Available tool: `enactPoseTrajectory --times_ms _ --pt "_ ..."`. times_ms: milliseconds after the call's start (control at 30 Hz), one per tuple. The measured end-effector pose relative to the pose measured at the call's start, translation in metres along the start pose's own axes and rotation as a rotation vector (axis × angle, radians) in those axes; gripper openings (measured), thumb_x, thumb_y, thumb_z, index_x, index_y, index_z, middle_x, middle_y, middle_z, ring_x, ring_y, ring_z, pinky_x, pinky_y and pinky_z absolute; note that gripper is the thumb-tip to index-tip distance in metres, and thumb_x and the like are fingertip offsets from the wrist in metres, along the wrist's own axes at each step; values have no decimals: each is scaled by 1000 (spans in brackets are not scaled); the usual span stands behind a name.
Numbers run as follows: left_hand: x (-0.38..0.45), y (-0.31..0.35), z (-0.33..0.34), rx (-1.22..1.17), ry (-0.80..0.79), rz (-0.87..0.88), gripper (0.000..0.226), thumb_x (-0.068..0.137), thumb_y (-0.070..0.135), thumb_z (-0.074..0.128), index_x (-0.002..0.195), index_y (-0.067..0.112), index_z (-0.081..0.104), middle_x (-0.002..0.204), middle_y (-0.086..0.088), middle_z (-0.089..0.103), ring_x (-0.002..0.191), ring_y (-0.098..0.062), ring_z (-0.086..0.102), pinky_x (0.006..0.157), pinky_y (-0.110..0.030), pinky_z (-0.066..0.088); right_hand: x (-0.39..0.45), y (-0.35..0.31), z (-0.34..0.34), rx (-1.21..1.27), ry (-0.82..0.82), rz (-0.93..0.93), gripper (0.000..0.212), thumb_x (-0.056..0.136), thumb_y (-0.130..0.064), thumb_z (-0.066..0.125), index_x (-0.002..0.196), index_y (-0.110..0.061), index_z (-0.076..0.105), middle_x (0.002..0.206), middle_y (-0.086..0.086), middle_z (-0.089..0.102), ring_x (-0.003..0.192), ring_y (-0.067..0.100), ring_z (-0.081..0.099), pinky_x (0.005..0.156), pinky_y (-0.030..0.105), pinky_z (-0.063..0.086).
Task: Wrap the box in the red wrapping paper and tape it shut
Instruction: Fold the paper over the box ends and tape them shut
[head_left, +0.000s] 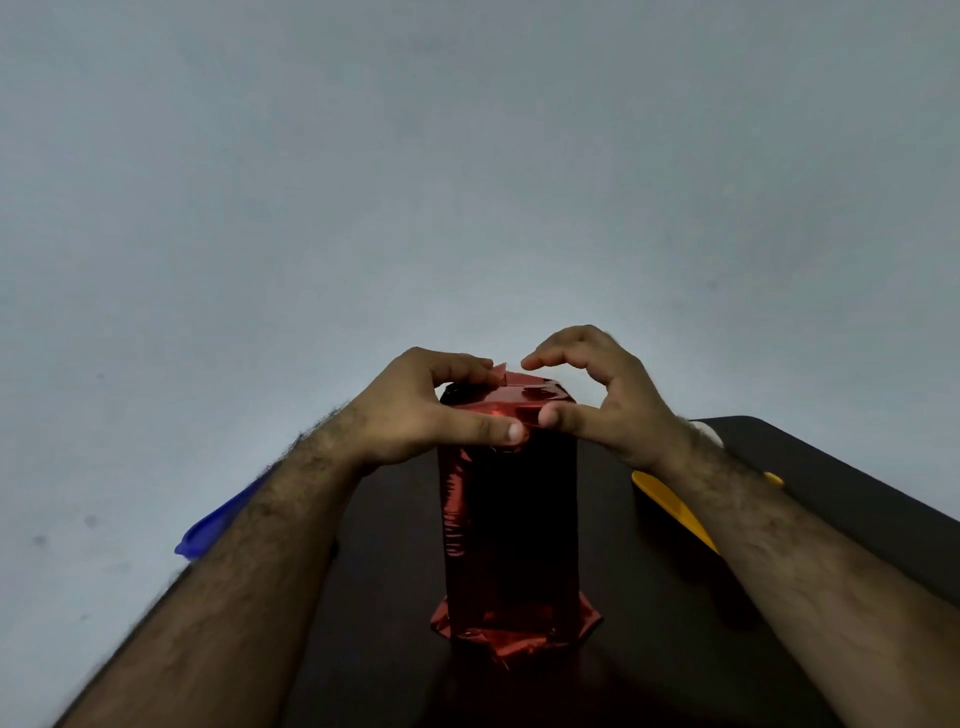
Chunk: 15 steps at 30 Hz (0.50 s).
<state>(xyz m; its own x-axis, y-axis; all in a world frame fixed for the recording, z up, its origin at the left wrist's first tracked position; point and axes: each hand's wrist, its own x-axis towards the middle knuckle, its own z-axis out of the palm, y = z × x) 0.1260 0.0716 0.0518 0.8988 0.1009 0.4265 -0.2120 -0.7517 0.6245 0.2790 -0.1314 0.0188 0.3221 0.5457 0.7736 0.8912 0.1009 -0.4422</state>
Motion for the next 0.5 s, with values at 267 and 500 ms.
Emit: enactPoseTrajectory --times_ms 267,500 --pt "5 -4 13 58 24 -43 90 47 67 95 127 35 70 123 17 70 115 -4 67 102 -37 58 -6 8 2 239 105 112 52 84 -63 64 119 -25 73 128 -3 65 123 15 58 97 34 47" --pt "4 -8 14 -42 33 -13 76 52 59 97 120 35 72 119 10 73 108 -9 73 96 -43 62 -13 1 32 279 67 158 40 76 -39 85 113 -32 73 124 -7 66 121 19 63 97 58 56"
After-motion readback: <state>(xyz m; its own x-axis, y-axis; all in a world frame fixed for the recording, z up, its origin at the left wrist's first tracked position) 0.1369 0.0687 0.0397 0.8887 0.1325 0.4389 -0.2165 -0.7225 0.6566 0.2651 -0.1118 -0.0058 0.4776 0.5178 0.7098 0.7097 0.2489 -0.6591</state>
